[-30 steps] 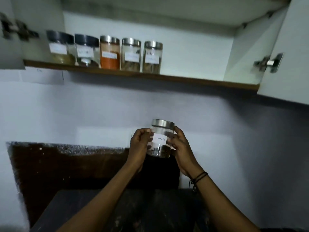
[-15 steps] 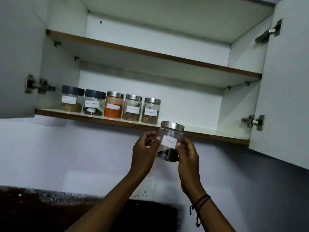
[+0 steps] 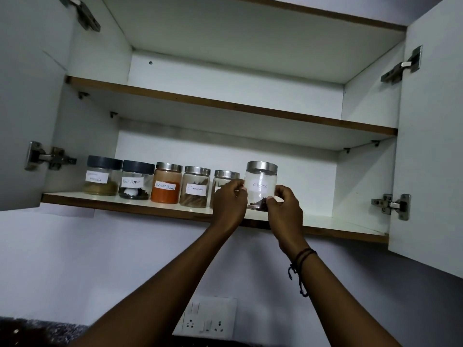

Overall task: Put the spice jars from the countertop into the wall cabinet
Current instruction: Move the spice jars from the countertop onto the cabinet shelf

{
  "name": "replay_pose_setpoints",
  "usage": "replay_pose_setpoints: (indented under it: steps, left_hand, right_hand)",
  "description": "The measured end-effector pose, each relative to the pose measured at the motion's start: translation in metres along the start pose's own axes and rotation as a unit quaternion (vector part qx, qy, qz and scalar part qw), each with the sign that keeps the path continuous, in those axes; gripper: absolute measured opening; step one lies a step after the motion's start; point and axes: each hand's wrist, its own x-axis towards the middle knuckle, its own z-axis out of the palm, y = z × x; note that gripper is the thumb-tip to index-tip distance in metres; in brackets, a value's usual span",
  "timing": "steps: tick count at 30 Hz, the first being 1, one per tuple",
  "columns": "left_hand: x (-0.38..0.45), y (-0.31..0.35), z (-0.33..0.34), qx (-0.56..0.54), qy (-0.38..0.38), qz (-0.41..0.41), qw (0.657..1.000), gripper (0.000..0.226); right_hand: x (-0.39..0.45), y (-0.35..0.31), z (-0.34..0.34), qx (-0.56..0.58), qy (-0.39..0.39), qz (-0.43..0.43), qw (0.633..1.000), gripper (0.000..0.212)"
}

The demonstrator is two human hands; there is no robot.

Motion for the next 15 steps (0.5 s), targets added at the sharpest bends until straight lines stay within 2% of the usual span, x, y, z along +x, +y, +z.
replay_pose_setpoints:
  steps: [4,10,13,15]
  left_hand:
    - [0.017,-0.005,0.014,0.030,-0.043,-0.042,0.998,0.026]
    - [0.026,-0.022,0.030,0.099,-0.091,-0.049,0.990,0.032]
    - [0.028,-0.029,0.036,0.127,-0.106,-0.051,0.985,0.043]
    - [0.031,-0.030,0.039,0.143,-0.111,-0.046,0.982,0.038]
  right_hand:
    - [0.022,0.011,0.006,-0.060,-0.051,0.015,0.997,0.028]
    - [0.032,0.028,0.011,-0.113,-0.097,0.037,0.988,0.031]
    - [0.036,0.032,0.013,-0.148,-0.121,0.036,0.981,0.026]
    - [0.040,0.031,0.016,-0.166,-0.137,0.030,0.976,0.017]
